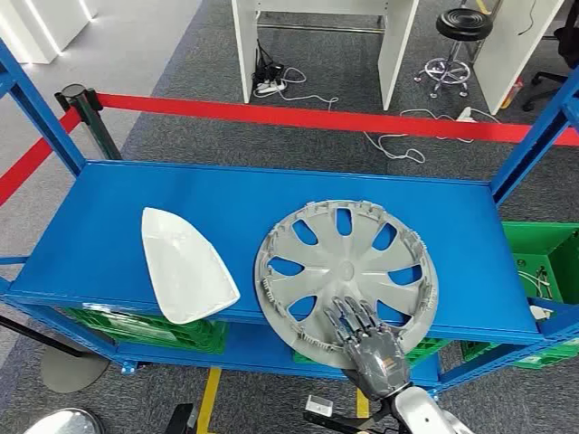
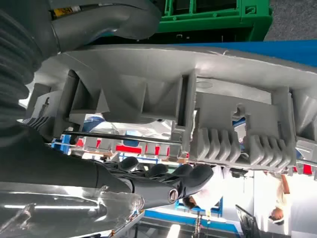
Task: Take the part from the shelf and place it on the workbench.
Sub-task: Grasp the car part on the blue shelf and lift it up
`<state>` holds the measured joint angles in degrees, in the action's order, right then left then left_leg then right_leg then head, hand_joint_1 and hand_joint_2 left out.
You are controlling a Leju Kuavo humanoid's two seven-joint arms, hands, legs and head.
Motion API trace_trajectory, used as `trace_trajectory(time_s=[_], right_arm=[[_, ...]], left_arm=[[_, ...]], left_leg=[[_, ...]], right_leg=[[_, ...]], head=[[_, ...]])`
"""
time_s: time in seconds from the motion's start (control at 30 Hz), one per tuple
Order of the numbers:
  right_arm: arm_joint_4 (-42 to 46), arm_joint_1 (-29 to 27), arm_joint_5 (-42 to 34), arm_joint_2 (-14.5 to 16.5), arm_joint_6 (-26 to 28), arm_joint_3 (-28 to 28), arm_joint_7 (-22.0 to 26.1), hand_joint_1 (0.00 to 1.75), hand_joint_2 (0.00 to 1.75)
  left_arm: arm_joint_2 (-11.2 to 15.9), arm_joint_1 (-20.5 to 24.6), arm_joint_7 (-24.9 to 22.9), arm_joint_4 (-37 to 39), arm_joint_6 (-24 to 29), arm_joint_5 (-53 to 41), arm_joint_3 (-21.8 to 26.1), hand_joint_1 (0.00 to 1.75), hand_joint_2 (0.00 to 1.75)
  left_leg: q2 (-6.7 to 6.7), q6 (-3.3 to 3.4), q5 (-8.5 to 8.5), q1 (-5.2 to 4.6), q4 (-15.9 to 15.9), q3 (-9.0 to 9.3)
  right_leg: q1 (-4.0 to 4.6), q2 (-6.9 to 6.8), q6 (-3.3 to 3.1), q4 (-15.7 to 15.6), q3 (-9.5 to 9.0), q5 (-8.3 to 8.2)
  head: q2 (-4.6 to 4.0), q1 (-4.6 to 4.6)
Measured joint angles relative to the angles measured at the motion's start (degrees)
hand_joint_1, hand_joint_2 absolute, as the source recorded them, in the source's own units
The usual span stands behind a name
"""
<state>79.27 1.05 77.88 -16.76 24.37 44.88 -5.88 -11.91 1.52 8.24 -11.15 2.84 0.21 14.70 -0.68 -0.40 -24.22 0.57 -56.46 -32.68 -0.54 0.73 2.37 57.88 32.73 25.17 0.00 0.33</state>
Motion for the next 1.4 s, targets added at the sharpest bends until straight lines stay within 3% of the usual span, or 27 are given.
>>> trace_trajectory(time_s=[0.5,0.8,1.23,1.33,1.4], right_arm=[[0.0,-0.3,-9.8,1.3,8.3,-0.9,8.1,1.75,1.75],[0.8,-0.3,-15.3,2.5,10.2,-2.5,12.6,1.75,1.75],[4.0,-0.3,-19.3,3.5,14.0,-6.0,14.6,1.75,1.75],[5.3,-0.4,-25.1,4.1,13.8,-7.9,15.3,1.75,1.75],[6.8,-0.6,-34.2,5.0,12.3,-9.7,16.6,1.75,1.75]], left_arm=[[0.0,-0.1,0.8,0.0,0.3,0.2,0.1,0.0,0.0],[0.0,-0.1,1.0,0.0,0.1,-0.3,0.1,0.0,0.0],[0.0,-0.1,1.4,0.0,0.0,-1.1,0.0,0.0,0.0],[0.0,-0.1,2.6,0.0,0.7,-2.0,-0.3,0.0,0.0],[0.1,-0.2,4.1,0.0,1.3,-2.9,-0.7,0.0,0.0]], left_leg=[[0.0,0.0,0.0,0.0,0.0,-0.05],[0.0,0.0,0.0,0.0,0.0,-0.06],[0.0,0.0,0.0,0.0,0.0,-0.07],[0.0,0.0,0.0,0.0,0.0,-0.07],[0.0,0.0,0.0,0.0,0.0,-0.07]], right_leg=[[0.0,0.01,0.0,0.0,0.07,0.0],[0.0,0.01,0.0,0.0,0.07,0.0],[0.0,0.0,0.0,0.0,0.08,0.0],[0.0,0.0,0.0,0.0,0.08,0.0],[0.0,0.01,0.0,0.0,0.08,0.0]], head=[[0.0,0.01],[0.0,0.01],[0.0,0.0],[0.0,0.0],[0.0,0.0]])
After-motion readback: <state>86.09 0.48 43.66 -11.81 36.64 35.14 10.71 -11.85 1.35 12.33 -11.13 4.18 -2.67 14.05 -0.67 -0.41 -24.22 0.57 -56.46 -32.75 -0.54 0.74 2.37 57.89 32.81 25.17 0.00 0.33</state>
